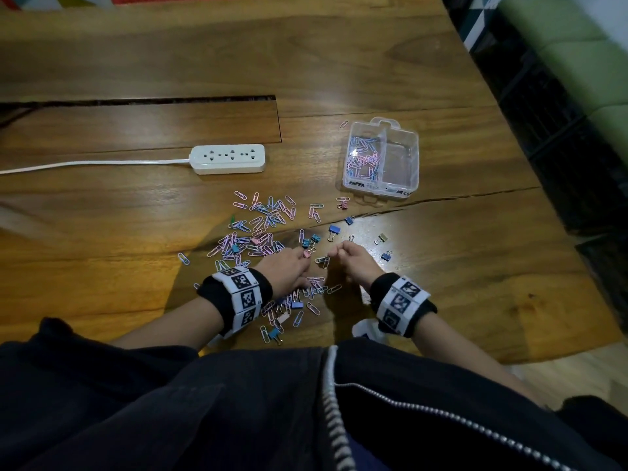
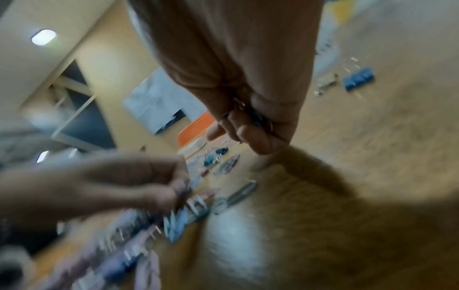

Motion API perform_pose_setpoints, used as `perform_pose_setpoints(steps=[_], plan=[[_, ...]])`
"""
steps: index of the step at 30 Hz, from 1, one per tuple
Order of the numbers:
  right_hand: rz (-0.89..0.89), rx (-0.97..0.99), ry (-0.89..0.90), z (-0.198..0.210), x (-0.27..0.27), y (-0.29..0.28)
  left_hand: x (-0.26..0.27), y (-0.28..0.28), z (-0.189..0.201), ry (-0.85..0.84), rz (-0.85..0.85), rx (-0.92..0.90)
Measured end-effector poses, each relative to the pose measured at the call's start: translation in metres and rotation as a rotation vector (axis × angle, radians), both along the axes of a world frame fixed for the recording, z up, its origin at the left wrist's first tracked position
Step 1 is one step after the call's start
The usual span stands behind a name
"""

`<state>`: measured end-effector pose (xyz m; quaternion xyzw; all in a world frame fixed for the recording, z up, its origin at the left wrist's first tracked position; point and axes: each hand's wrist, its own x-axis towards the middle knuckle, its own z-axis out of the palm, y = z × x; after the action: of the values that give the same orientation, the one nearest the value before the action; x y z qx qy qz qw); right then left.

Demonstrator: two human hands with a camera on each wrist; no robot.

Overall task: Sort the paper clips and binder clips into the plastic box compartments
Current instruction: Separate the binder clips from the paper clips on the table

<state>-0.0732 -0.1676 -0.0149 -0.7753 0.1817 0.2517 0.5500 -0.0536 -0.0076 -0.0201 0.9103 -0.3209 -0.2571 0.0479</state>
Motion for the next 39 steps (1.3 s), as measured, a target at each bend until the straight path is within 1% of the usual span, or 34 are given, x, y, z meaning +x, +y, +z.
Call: perform_pose_setpoints(steps=[2,3,5,8,10,11,14,15,19,22,25,28,30,32,33,34,35,37,38,39], plan=[[0.182,-0.241,-0.116,-0.005,-0.001,0.005,0.002,0.002,0.0,0.081,0.034,-0.09],[0.226,-0.306,-0.153,-0.005,-0.001,0.007,0.003,0.004,0.0,0.146,0.081,-0.155],[0.218,-0.329,-0.191,-0.006,-0.001,0.007,0.006,0.008,0.002,0.297,0.215,-0.306],[0.142,-0.27,-0.201,-0.002,0.0,0.004,0.009,0.014,0.008,0.566,0.481,-0.534],[0.155,-0.253,-0.21,-0.001,0.0,0.004,0.011,0.016,0.01,0.693,0.617,-0.664],[0.192,-0.286,-0.225,-0.002,0.0,0.005,0.012,0.017,0.01,0.749,0.662,-0.703],[0.385,-0.518,-0.288,-0.006,-0.001,0.006,0.015,0.016,0.01,0.921,0.77,-0.793],[0.435,-0.558,-0.294,-0.007,-0.003,0.007,0.016,0.016,0.01,0.962,0.81,-0.818],[0.587,-0.598,-0.24,-0.015,-0.01,0.008,0.016,0.013,0.012,1.099,0.987,-0.955],[0.644,-0.629,-0.224,-0.018,-0.015,0.011,0.015,0.014,0.012,1.179,1.058,-1.006],[0.627,-0.573,-0.176,-0.015,-0.02,0.018,0.014,0.013,0.014,1.15,1.044,-0.96],[0.657,-0.613,-0.207,-0.016,-0.022,0.025,0.014,0.007,0.014,1.022,0.976,-0.837],[0.653,-0.606,-0.208,-0.016,-0.022,0.025,0.015,0.004,0.015,0.98,0.944,-0.797],[0.597,-0.547,-0.205,-0.013,-0.02,0.022,0.015,0.004,0.016,0.954,0.935,-0.774],[0.53,-0.494,-0.204,-0.011,-0.02,0.019,0.015,0.003,0.016,0.917,0.917,-0.746],[0.45,-0.419,-0.192,-0.008,-0.019,0.016,0.013,0.002,0.016,0.854,0.874,-0.7],[0.366,-0.337,-0.181,-0.007,-0.019,0.012,0.011,0.001,0.017,0.757,0.796,-0.63],[0.208,-0.158,-0.135,-0.008,-0.02,0.003,0.005,-0.002,0.017,0.54,0.555,-0.462],[0.138,-0.068,-0.113,-0.008,-0.02,-0.001,0.002,-0.003,0.016,0.457,0.441,-0.386],[0.074,0.025,-0.085,-0.006,-0.02,-0.006,-0.001,-0.004,0.015,0.404,0.363,-0.319]])
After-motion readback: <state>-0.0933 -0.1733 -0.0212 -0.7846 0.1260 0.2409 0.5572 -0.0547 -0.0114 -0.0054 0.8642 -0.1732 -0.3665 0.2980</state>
